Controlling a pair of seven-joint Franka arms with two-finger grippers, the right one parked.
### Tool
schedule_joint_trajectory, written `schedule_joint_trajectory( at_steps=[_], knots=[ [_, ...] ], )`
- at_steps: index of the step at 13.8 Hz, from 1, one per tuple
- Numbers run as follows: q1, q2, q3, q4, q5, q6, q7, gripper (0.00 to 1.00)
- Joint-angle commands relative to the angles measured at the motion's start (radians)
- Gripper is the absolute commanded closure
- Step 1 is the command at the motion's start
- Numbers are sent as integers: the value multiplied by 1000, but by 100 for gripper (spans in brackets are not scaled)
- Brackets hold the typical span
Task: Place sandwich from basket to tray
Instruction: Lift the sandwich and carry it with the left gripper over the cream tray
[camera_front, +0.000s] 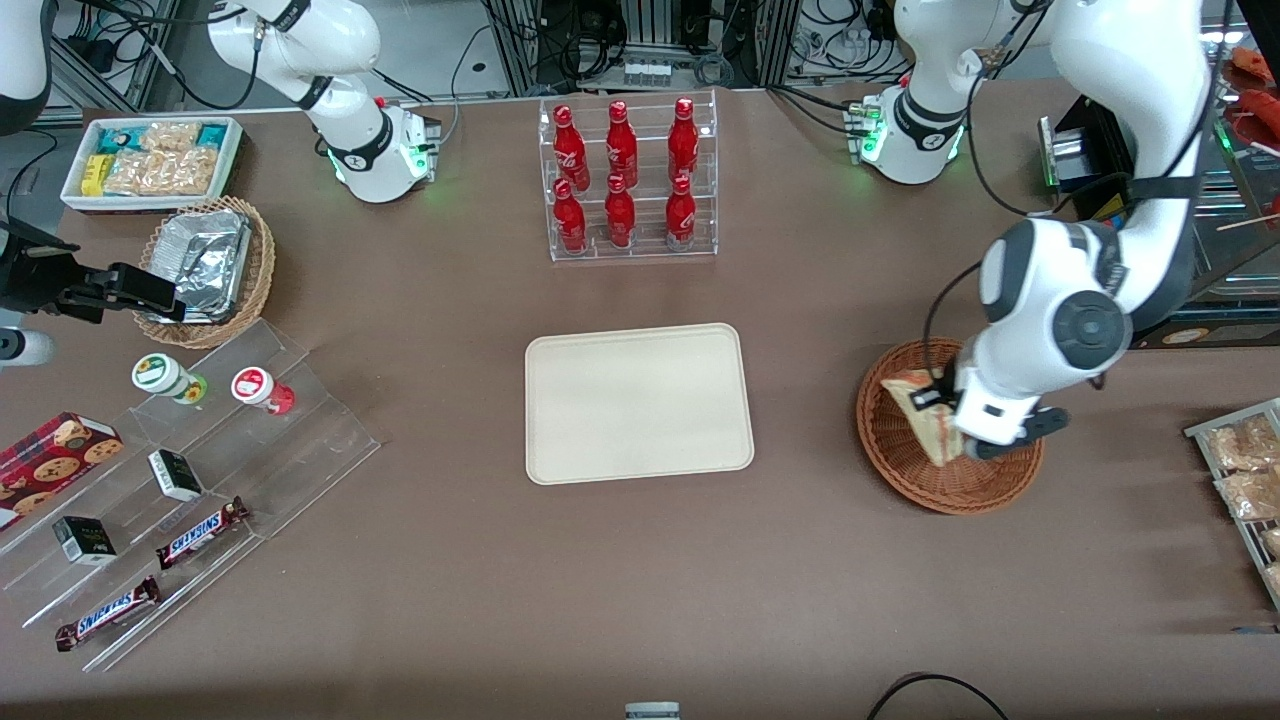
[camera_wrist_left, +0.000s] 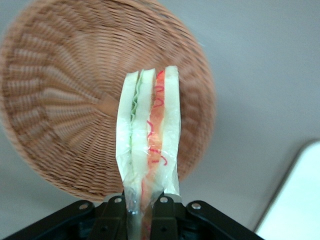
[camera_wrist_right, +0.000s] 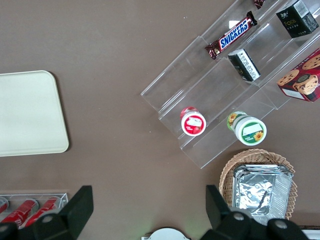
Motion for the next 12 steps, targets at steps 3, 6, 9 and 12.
schedule_joint_trajectory(
  at_steps=[3,6,9,12],
  knots=[
    [-51,116,-114,161,-10,-42,17,100],
    [-177,214,-117,304,-4,-74,-81,100],
    [-280,277,-117,379,-7,-80,-178,100],
    [-379,378,-117,497,-2,-72,-273,100]
  ],
)
